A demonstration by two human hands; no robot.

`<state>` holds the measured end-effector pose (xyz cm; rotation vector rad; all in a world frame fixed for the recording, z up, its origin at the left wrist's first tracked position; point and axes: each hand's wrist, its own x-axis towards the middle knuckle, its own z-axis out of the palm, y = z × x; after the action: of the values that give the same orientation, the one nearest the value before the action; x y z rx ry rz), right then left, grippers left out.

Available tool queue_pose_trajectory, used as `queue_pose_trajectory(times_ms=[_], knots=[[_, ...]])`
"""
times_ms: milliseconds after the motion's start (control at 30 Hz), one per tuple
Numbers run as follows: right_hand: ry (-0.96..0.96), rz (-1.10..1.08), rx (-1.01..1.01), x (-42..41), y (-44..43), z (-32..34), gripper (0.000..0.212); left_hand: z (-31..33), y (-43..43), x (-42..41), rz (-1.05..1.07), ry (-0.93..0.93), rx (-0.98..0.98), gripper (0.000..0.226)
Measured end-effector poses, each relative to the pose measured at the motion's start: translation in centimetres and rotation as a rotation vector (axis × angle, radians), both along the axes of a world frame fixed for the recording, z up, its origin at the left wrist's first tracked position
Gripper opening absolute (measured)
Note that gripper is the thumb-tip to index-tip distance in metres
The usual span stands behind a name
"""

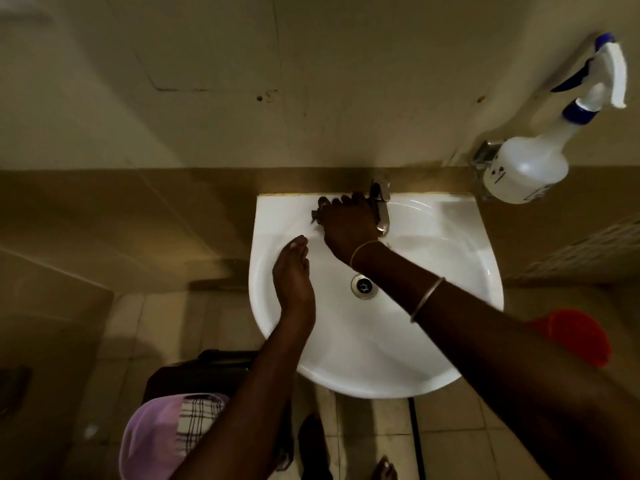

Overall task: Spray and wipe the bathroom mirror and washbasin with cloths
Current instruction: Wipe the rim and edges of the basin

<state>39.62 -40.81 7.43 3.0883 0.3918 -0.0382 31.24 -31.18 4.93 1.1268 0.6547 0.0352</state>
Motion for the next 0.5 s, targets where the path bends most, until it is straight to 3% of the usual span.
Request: queue_pose_trajectory(times_ms=[100, 200, 267, 367, 500], knots=[[-0.071, -0.311, 0.542, -0.9, 2.5, -2.2, 0.041, 0.0, 2.2, 0.3, 0.064, -0.019, 0.021, 0.03], [0.005, -0.478, 0.763, -2.6, 5.8, -4.8, 0.049, -0.6, 4.5, 0.4, 0.094, -0.043, 0.095, 0.029], [0.068, -0.447, 0.943, -4.1, 8.1, -6.2, 0.054, -0.8, 5.8, 0.3, 0.112, -0.042, 0.153, 0.029], [0.221, -0.265, 1.027, -7.4, 10.0, -7.7, 0.053, -0.7, 7.1, -0.4, 0.079, -0.039, 0.284, 0.034], [0.31, -0.308, 1.016, -10.4, 10.8, -8.4, 0.061, -1.5, 8.5, -0.9, -0.028, -0.054, 0.349, 0.035]])
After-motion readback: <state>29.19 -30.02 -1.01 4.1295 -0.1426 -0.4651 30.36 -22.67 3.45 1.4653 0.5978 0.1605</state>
